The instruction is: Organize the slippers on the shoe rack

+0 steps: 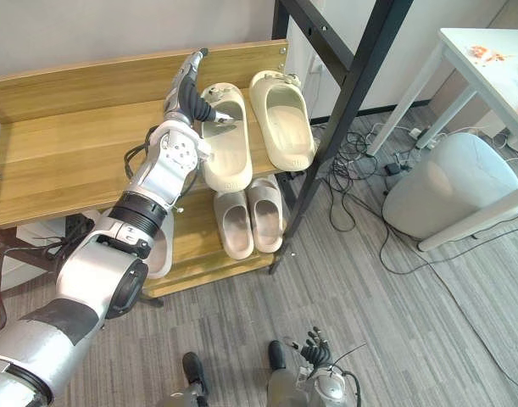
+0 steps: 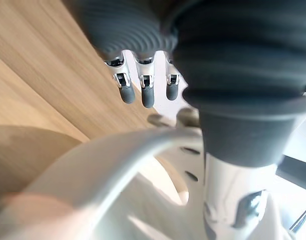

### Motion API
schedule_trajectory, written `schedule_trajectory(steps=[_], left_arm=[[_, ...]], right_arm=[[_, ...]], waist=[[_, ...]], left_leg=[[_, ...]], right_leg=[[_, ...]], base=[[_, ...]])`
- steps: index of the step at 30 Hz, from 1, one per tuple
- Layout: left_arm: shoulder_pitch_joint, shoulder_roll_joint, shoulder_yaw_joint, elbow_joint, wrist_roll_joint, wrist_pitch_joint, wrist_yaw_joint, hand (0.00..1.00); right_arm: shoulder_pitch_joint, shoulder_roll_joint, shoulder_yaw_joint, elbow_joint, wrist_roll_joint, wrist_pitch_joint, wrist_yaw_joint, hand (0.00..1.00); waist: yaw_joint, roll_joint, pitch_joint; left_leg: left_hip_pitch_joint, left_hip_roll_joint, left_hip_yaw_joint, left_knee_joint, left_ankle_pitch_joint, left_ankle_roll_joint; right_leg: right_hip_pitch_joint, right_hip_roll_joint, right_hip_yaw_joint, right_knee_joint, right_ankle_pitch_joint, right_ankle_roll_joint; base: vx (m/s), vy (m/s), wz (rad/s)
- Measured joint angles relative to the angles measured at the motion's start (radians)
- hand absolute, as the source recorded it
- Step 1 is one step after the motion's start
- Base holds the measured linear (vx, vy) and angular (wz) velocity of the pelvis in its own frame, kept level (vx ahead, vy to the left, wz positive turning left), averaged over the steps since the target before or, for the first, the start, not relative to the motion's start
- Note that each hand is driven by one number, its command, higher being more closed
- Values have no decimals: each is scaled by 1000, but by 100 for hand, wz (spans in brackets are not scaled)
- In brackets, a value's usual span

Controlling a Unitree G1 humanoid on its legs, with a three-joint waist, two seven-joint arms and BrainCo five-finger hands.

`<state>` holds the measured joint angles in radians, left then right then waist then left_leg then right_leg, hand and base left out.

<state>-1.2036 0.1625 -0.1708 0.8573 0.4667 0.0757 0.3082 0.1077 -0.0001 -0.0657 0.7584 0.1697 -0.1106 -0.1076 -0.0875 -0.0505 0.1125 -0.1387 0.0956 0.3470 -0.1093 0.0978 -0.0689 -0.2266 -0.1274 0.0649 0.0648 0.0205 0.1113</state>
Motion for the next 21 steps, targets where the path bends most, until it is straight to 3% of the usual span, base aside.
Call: schedule_trajectory(steps=[10, 21], left_arm=[[22, 2, -2, -47, -39, -3, 16, 0], [322, 56, -16, -428, -170, -86, 44, 0]], right_arm=[[-1, 0, 0, 4, 0, 3, 0, 0], [-23, -1, 0, 58, 7, 19, -5, 0]], waist=[[12, 2, 0], [46, 33, -10]], left_leg=[[17, -1, -9, 5, 12, -2], [34, -4, -60, 0, 23, 2]], right_leg=[[23, -1, -10, -1, 0, 0], [76, -8, -71, -5, -6, -4]], base=[[-3, 10, 2], [-25, 14, 15]])
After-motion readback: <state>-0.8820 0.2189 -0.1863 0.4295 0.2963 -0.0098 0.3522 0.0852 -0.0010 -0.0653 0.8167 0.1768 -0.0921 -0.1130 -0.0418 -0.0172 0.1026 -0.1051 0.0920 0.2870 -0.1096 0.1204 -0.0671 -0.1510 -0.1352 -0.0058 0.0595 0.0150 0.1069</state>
